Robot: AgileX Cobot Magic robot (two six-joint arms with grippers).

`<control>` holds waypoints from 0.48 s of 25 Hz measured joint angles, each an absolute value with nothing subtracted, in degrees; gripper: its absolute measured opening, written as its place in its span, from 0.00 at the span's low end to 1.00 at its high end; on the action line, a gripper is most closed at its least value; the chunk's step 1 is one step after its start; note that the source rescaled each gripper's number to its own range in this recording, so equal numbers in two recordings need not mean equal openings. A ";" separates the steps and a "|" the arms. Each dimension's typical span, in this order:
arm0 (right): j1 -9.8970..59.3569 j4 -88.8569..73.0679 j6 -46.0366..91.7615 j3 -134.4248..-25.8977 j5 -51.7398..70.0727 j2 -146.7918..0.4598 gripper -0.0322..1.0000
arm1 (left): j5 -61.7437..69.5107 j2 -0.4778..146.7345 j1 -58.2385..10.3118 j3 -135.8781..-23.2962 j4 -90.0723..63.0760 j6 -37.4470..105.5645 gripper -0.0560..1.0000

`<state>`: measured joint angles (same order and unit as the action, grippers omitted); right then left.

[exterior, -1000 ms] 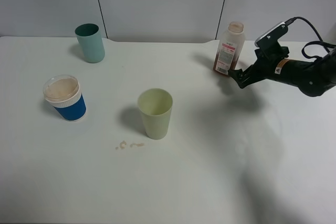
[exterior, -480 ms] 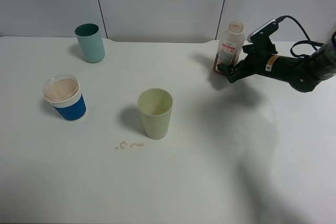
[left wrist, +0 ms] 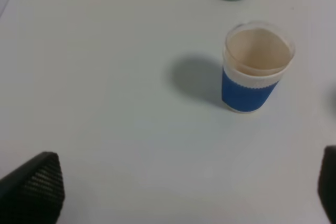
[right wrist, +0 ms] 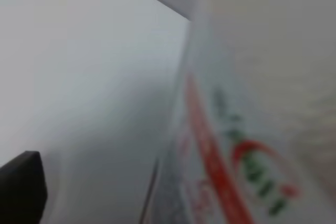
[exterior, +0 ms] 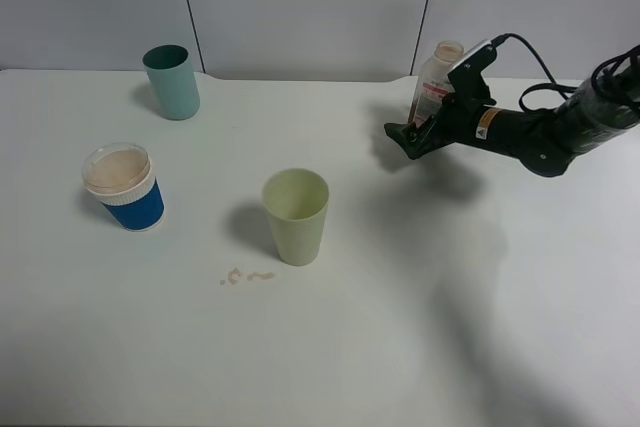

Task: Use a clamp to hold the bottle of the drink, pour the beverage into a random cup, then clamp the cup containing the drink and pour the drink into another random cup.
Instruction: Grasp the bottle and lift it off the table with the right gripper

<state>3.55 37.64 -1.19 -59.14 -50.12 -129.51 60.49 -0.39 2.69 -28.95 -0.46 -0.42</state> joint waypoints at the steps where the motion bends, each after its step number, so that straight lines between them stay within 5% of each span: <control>1: 3.56 37.18 -1.19 -59.14 -50.12 -129.51 0.59 | 60.49 -0.39 2.69 -28.95 -0.46 -0.42 0.93; 3: 3.56 36.75 -1.19 -59.14 -50.07 -129.51 0.16 | 60.49 -0.39 2.69 -28.95 -0.46 -0.42 0.93; 4: 3.56 36.75 -1.19 -59.14 -49.94 -129.51 0.05 | 60.49 -0.39 2.69 -28.95 -0.46 -0.42 0.93; 12: 3.56 36.30 -1.09 -59.31 -49.36 -129.51 0.05 | 60.49 -0.39 2.69 -28.95 -0.46 -0.42 0.93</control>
